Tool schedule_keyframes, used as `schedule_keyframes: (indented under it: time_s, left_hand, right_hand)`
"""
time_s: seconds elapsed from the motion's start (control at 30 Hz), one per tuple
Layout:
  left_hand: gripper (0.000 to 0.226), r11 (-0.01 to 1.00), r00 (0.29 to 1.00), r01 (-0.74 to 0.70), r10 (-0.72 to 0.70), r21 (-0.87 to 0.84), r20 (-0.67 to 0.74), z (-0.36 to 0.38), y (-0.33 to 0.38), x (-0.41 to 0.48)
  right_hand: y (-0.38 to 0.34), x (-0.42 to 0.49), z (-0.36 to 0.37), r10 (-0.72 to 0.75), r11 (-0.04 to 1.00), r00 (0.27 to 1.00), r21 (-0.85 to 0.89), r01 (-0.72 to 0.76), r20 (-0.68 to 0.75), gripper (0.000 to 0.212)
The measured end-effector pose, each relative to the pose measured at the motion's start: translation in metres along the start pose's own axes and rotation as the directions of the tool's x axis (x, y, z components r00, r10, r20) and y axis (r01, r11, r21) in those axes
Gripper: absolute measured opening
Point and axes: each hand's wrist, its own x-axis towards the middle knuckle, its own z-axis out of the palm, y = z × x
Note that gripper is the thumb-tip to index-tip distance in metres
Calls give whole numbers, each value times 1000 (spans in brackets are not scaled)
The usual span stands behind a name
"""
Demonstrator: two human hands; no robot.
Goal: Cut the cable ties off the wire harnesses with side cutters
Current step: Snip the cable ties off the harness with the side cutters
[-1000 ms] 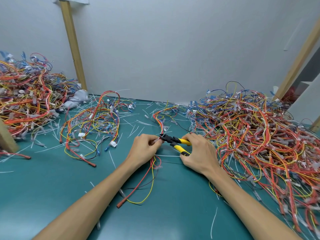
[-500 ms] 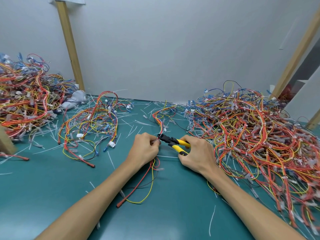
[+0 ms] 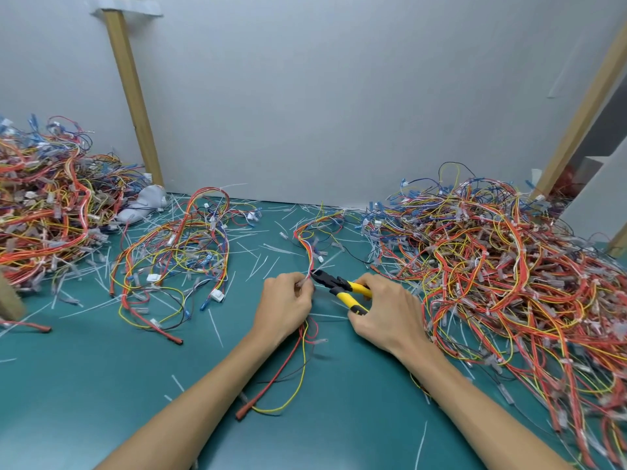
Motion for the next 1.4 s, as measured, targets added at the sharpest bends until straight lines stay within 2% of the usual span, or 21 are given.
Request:
schedule_keyframes:
  time_s: [0.3,0.4,0.53,0.63,0.77,0.9,1.1,1.23,1.4]
  left_hand:
    - [36,998,1000,-9,10,-69,22,-2,1,1]
    - [37,993,997,4,5,-122,79,-5,3,1]
    - [45,934,981,140,-85,-327,177,-7,2,5]
    - [38,940,972,121,-48,-319,229,-8,-3,8]
    - [28,891,952,154,-19,-426,305,-14,-5,9]
    - [21,851,951,148,17,-505,309,-16,-1,7]
    - [20,831,951,140,39,-538,306,-16,1,6]
    - [23,832,951,146,31,-536,307,-17,0,7]
    - [29,844,951,151,19,-514,309,-14,-3,9]
  right_hand:
    - [2,2,1,-17,999,1000,41,17,1,34]
    - [1,3,1,-22,998,1000,52,22,3,31]
    - [-1,4,-1,-23,999,1000,49,23,1,33]
    - [-2,5,-2,-26,996,1000,84,26,6,36]
    - [-3,11,-8,-30,981,990,196,3,137,23]
    - [-4,19,-16,-48,956,956,289,-40,291,4]
    - [-1,24,-24,-62,884,905,445,-146,421,6]
    - [-5,16,-16,-7,919,955,377,-110,297,23]
    - [-8,6,-8,-11,990,990,138,-9,138,29]
